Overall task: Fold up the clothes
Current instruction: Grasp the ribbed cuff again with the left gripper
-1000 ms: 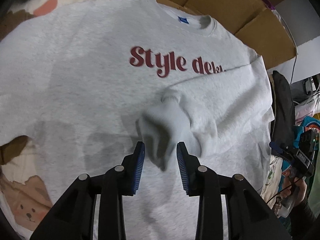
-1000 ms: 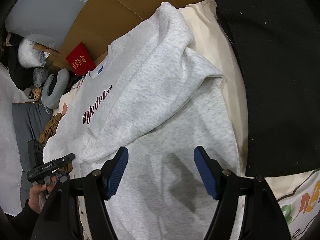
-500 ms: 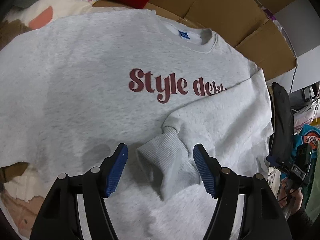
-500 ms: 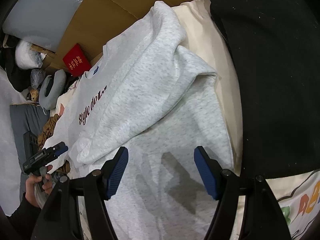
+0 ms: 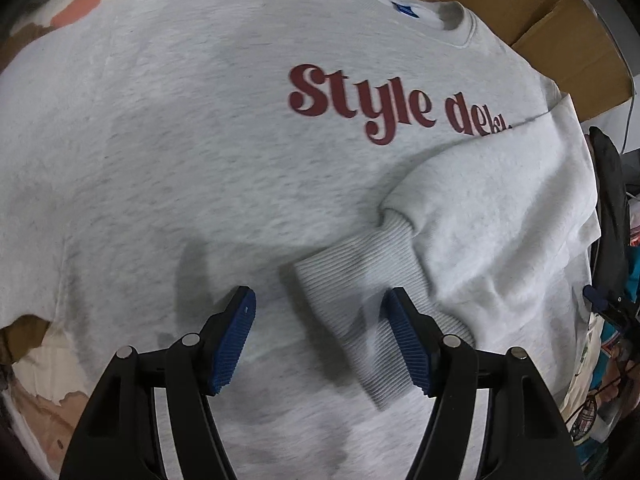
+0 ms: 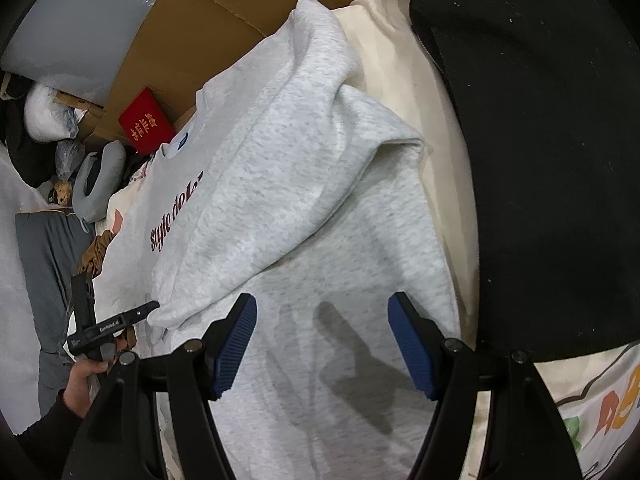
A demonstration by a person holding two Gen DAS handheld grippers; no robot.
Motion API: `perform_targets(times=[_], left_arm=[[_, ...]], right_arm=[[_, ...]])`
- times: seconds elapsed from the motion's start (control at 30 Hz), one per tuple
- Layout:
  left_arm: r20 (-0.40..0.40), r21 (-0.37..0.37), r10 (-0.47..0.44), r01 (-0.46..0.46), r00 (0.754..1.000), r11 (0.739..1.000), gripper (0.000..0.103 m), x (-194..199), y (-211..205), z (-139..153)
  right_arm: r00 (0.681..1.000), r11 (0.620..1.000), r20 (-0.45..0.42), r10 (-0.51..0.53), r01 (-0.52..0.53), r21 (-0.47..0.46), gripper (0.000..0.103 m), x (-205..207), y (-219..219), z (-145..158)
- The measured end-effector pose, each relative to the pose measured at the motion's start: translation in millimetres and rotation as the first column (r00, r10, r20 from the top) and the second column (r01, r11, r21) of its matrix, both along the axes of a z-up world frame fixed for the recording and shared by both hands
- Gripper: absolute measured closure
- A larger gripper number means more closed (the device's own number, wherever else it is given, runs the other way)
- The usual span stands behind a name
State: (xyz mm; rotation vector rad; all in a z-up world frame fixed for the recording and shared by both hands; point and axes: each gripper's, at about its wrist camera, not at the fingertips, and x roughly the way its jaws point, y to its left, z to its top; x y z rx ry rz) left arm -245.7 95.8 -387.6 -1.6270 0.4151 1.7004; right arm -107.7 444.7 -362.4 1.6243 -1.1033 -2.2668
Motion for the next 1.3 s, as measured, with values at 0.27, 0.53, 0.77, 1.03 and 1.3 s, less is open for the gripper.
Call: perform_targets(times=[0.27,0.53,0.77,1.03,1.3], left_arm=[[-0.001,0.079,0.084,-0.084,0.996,0.993,0.034,-16.7,-21.8,14.2],[0.085,0.130,0.081,-0.092,0.993,0.987,0.034,-10.8,-24.4,7.8],[0.008,0.056,0.007,-0.007,1.000,0.998,0.035,-0.3,-0.7,-2.9],[-0.005,0.066,-0.018,0.018,1.000,0.998,0.083,2.4,6.6,4.5],[-0.050,0.152,-0.041,0.048,0.998,0.987,0.094,-7.3,12.3,45.8]], right_arm=[[1.000,1.000,-0.010,-0.002,0.002,-0.001,0.036,-2.0,3.3,-1.2],[1.000,1.000,-0.004,0.004,-0.004,0.008,0.036,-4.1,6.8,-4.0],[1.000,1.000,-0.004,-0.009,0.009,0.010,0.036,-4.5,7.2,-3.0],[0.998,0.998,-0.050,-0.027,0.029,0.049,0.036,-16.0,13.6,9.0],[1.000,0.978,-0.026,0.002,0.003,0.209,0.036,-34.6,21.6,7.2]])
